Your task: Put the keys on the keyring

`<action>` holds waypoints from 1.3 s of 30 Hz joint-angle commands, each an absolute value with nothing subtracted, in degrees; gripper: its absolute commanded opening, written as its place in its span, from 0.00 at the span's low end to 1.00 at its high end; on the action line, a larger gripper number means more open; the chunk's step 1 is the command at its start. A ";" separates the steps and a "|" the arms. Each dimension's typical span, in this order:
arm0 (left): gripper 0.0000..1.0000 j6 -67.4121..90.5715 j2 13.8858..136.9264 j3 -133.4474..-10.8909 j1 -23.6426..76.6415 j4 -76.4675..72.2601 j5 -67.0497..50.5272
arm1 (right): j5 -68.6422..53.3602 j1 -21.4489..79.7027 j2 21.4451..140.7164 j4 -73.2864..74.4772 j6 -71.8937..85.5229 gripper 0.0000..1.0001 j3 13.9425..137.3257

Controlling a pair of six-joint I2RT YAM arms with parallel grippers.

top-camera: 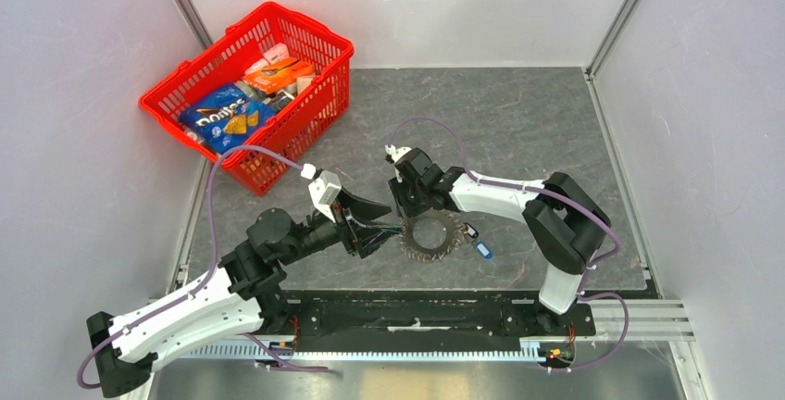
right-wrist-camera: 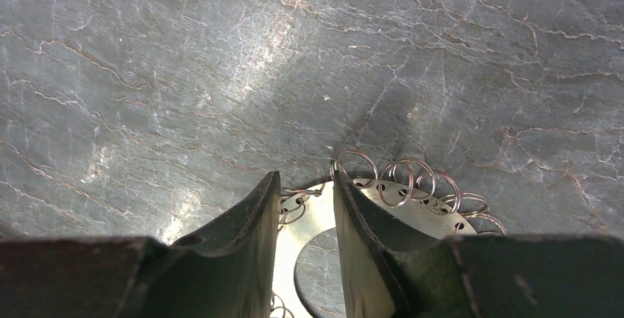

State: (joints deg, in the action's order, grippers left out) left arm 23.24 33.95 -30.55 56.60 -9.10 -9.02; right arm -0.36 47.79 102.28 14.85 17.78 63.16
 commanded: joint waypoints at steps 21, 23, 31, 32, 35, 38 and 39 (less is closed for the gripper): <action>0.65 21.37 34.39 -30.59 56.51 -10.88 -8.18 | 0.18 47.68 97.80 13.40 16.30 0.39 60.60; 0.65 21.30 34.39 -30.56 56.51 -10.90 -8.18 | 0.21 47.72 97.84 13.37 16.31 0.39 60.64; 0.65 21.42 34.32 -30.52 56.51 -10.90 -8.18 | 0.94 47.77 95.76 14.93 15.00 0.39 60.78; 0.65 21.44 34.26 -30.56 56.51 -10.90 -8.24 | 1.40 47.73 95.47 15.31 14.63 0.39 60.83; 0.64 21.41 34.15 -30.53 56.51 -10.85 -8.26 | 2.24 47.72 94.63 17.93 12.46 0.38 61.39; 0.65 21.46 33.93 -30.57 56.51 -10.90 -8.26 | 2.30 47.72 94.27 19.98 10.01 0.36 62.05; 0.65 21.53 33.89 -30.55 56.51 -10.90 -8.31 | 1.99 47.68 94.29 20.49 9.31 0.35 62.22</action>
